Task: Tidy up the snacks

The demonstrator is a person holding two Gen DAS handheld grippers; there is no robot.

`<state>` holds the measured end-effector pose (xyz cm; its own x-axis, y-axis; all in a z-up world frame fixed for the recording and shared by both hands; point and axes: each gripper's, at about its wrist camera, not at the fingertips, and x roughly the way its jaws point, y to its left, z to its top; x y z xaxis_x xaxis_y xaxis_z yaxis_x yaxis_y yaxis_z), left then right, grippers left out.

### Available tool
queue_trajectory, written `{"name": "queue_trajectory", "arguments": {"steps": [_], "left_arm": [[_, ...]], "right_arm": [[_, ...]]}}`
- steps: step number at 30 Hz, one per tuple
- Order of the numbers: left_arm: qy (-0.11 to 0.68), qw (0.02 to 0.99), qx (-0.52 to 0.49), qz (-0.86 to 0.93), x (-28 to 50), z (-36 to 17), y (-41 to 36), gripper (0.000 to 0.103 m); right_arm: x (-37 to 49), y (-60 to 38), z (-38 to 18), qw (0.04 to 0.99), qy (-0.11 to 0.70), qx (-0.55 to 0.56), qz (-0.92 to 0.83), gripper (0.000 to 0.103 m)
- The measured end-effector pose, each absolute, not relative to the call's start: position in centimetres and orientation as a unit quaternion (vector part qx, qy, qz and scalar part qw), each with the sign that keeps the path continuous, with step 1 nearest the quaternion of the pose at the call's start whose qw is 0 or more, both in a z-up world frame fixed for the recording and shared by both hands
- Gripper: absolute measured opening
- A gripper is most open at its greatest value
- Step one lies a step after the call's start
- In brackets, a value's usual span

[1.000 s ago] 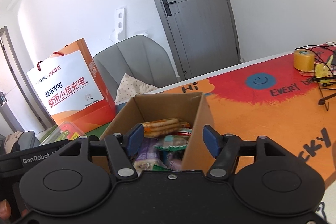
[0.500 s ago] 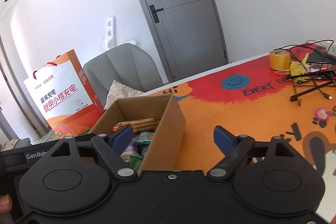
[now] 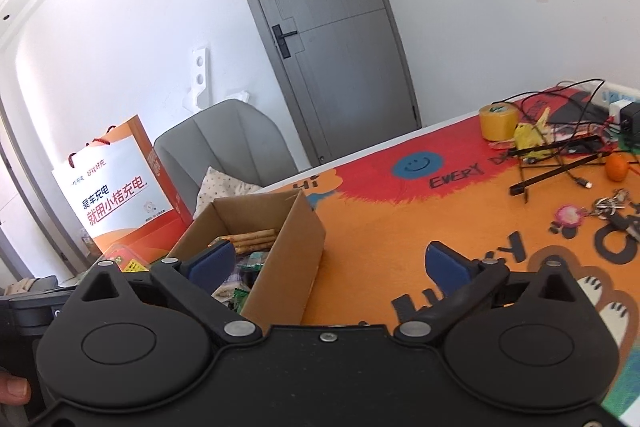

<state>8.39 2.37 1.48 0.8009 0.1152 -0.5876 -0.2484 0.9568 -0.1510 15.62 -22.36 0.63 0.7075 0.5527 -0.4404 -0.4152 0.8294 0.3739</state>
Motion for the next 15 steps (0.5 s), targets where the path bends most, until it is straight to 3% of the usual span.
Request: {"name": "queue_trajectory", "arguments": {"steps": [15], "left_arm": [[0.299,0.944,-0.106,0.092,4.6,2.7,1.5,0.103]], "right_arm": [[12.9,-25.5,1.7,0.924,0.271,0.109,0.247,0.103]]}}
